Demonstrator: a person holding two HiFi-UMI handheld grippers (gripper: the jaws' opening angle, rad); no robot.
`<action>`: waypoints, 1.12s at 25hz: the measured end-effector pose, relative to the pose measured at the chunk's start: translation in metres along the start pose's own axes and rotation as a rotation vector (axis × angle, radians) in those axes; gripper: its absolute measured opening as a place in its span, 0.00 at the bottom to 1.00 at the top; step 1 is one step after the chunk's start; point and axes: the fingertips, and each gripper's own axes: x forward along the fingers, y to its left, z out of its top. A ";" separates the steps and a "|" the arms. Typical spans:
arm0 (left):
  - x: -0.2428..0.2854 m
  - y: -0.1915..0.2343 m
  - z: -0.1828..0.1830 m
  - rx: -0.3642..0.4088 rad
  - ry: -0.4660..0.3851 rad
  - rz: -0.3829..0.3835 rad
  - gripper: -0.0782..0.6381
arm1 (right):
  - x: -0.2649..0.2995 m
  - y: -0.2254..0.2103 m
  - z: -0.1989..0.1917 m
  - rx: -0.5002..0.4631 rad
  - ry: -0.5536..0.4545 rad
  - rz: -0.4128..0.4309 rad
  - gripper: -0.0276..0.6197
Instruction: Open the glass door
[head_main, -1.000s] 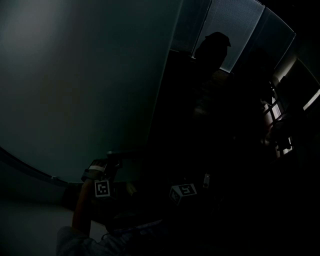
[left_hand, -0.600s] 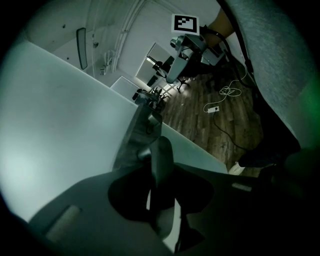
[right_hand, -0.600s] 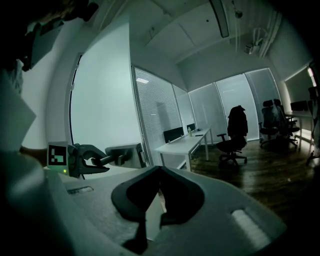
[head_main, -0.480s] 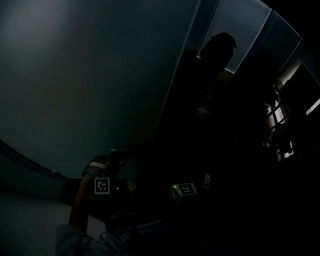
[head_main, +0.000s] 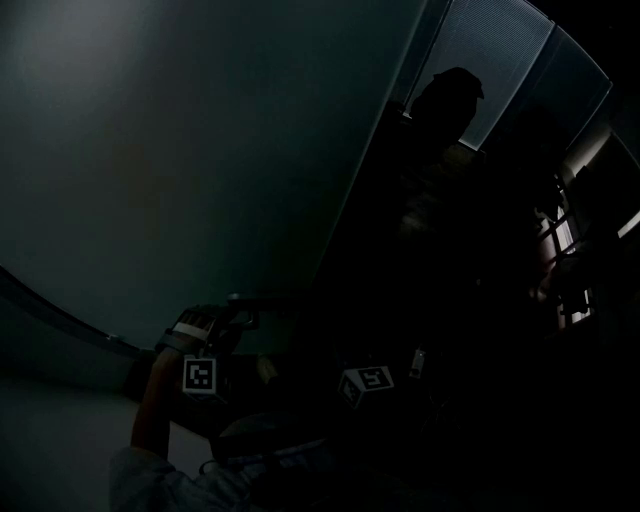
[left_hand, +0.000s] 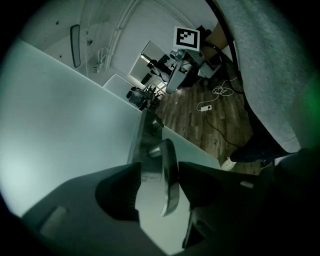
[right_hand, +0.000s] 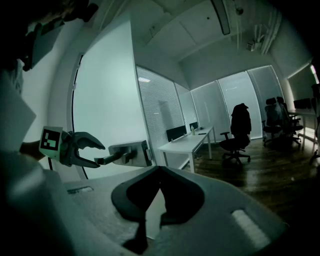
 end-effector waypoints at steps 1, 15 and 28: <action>-0.004 0.002 0.001 -0.013 -0.006 0.003 0.45 | 0.001 0.000 0.000 -0.001 0.001 0.001 0.04; -0.043 0.034 0.024 -0.380 -0.195 0.106 0.31 | 0.000 0.007 0.003 -0.006 0.003 0.007 0.05; -0.063 0.060 0.039 -0.824 -0.424 0.211 0.12 | -0.007 0.023 0.020 -0.027 -0.043 0.041 0.05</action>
